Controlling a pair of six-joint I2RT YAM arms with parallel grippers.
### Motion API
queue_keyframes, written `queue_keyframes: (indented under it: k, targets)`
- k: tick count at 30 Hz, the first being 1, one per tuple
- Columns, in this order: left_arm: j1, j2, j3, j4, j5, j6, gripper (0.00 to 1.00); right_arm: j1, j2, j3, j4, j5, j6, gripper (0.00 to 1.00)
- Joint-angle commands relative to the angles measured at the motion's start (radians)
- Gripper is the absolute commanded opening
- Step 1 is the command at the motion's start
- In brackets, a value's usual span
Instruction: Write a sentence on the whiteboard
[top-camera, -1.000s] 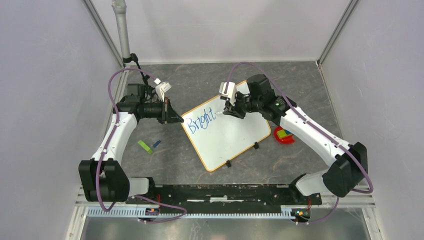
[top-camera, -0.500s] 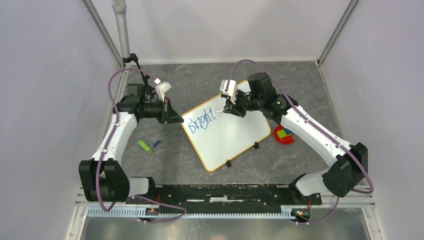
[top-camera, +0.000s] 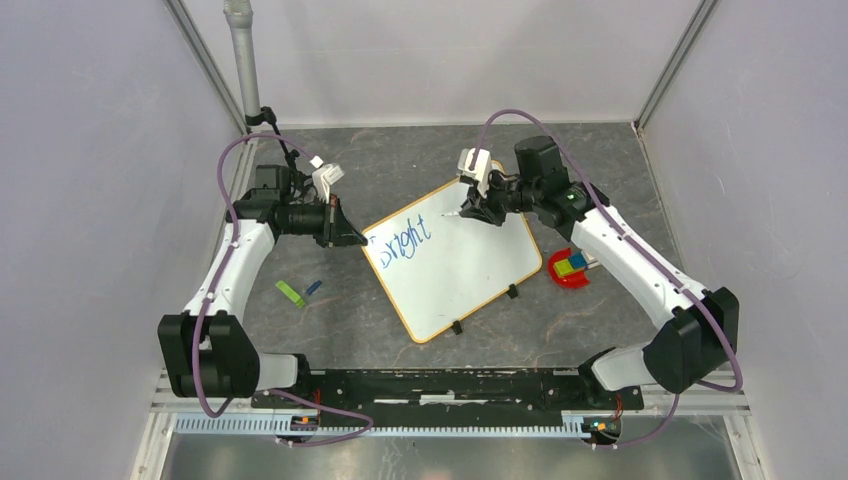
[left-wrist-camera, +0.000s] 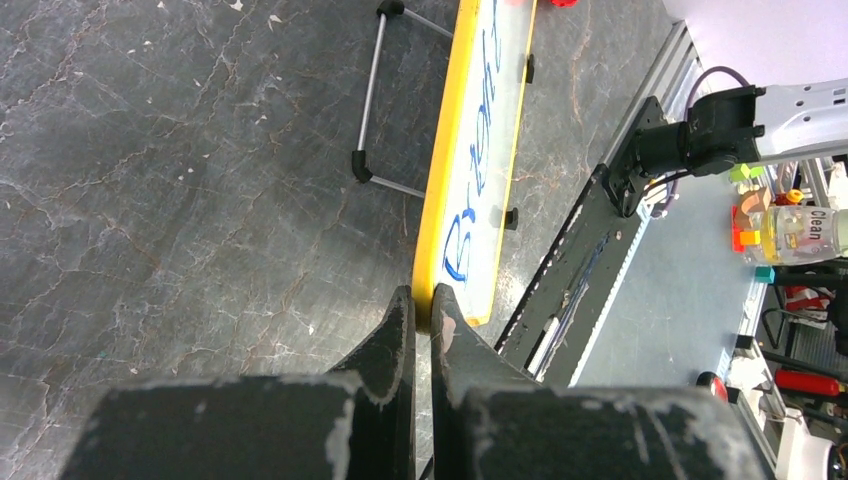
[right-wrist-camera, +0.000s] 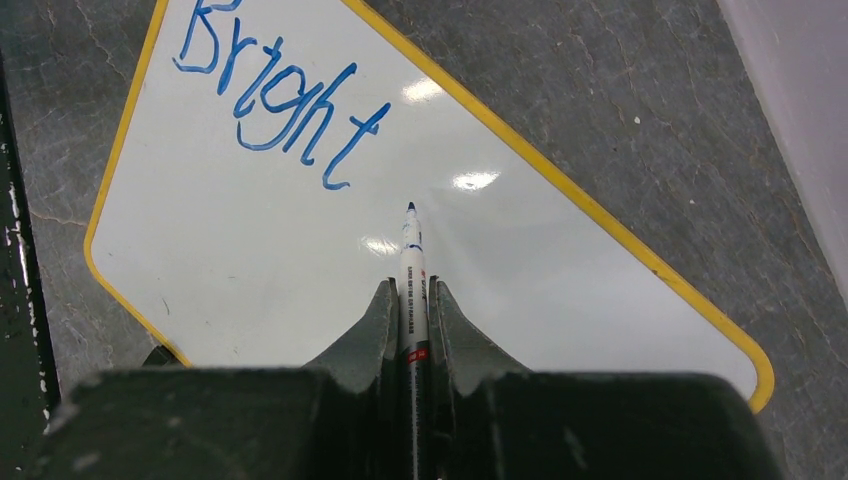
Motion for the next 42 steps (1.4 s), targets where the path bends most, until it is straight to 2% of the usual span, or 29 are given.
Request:
queue_keyframes:
  k: [1,9,42]
  targets:
    - [-0.009,0.019,0.014,-0.046,-0.032,0.110,0.02,-0.023,-0.012,0.042,0.008,-0.060,-0.014,0.00]
    - [-0.011,0.014,0.007,-0.045,-0.029,0.114,0.03,-0.037,-0.023,0.004,0.045,-0.088,0.006,0.00]
    - [-0.011,0.016,0.007,-0.047,-0.030,0.112,0.02,-0.027,0.029,-0.029,0.099,0.025,0.034,0.00]
